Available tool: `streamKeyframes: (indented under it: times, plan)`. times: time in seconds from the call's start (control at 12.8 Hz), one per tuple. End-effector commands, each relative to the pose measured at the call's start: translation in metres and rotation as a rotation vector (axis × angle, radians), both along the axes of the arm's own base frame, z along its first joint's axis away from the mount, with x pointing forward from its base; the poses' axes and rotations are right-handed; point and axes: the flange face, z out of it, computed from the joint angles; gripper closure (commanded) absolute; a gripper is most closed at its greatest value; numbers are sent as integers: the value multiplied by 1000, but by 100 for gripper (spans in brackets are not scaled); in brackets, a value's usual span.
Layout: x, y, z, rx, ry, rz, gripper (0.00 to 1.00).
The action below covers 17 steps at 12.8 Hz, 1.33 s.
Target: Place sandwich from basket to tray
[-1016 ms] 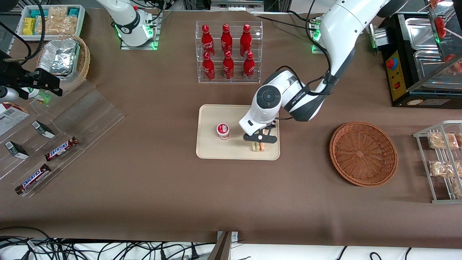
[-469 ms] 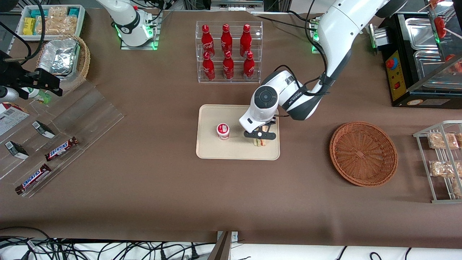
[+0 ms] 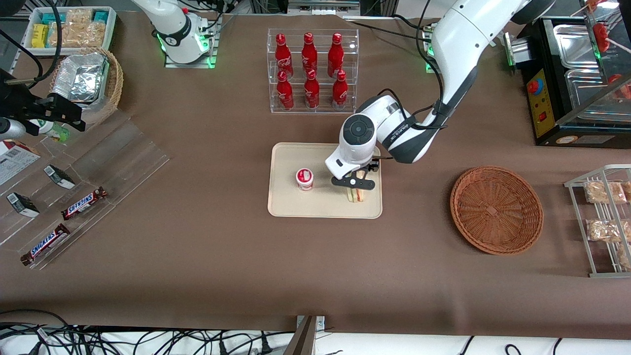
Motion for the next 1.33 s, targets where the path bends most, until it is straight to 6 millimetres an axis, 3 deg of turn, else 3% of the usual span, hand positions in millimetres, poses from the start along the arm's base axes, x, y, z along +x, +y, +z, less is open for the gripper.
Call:
streamKeyframes:
  times: [0.0, 0.16, 0.31, 0.47, 0.62, 0.86, 1.25]
  plan:
    - [11, 2, 28, -4, -55, 23, 0]
    - [25, 16, 56, -4, -74, 58, 0]
    - [47, 30, 98, -30, -61, 135, 0]
    - [75, 65, 147, -53, -86, 219, 0]
    - [81, 90, 182, -36, -115, 255, 0]
    - [90, 150, 229, 3, -128, 325, 0]
    - [96, 207, 257, -9, -101, 311, 0]
